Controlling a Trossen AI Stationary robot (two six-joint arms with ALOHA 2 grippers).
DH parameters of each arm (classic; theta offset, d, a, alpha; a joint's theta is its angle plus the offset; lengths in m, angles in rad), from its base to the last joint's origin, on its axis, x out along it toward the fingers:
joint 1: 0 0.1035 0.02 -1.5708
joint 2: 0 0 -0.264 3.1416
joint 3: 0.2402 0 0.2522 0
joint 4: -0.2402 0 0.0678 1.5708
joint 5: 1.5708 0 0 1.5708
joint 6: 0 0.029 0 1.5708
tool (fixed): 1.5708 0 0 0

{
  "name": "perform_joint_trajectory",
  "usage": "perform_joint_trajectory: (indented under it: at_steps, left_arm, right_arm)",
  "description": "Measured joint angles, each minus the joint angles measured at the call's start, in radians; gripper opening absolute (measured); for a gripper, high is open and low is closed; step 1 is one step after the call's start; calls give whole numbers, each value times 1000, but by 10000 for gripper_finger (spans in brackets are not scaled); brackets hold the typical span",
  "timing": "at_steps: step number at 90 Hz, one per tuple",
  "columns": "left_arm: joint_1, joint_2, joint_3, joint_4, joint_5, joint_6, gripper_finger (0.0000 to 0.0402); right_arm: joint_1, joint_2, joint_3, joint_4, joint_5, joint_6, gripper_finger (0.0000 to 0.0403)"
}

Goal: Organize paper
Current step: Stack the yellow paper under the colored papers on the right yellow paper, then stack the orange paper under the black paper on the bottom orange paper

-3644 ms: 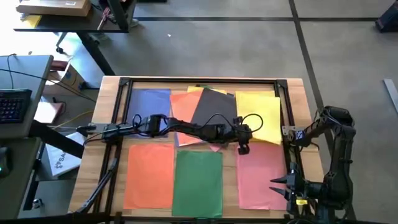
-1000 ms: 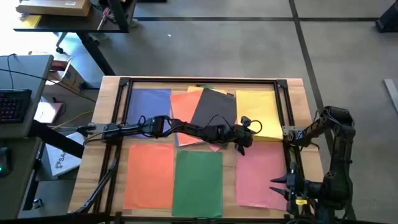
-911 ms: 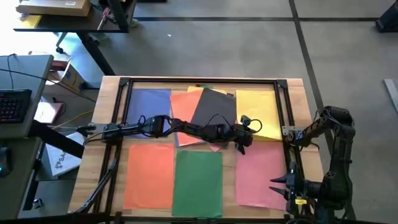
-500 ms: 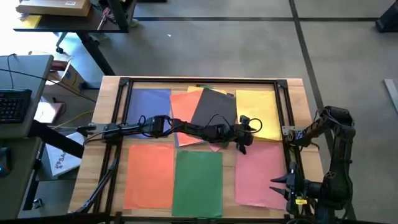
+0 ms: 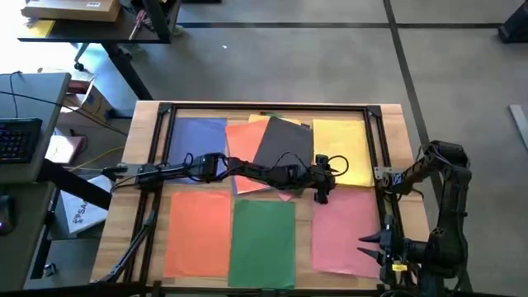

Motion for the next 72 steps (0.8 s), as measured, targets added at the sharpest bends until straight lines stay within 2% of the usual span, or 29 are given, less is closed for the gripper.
perform_joint_trajectory:
  at_steps: [24,34,40,47,57,72]
  left_arm:
    - [0,-6,97,-134,45,-134,235]
    - [1,-5,125,-133,84,-158,235]
    - [0,-6,141,-149,71,-158,234]
    - [-6,-5,184,-258,18,-159,228]
    - [-8,-55,169,-391,-19,-181,208]
    - [-16,-154,183,-708,-44,-386,166]
  right_arm:
    - [0,0,0,0,0,0,107]
    - [0,0,0,-3,2,0,107]
    - [0,0,0,-2,3,0,107]
    - [0,0,0,-3,4,0,107]
    - [0,0,-1,-2,5,11,107]
    - [-45,1,-73,69,3,47,107]
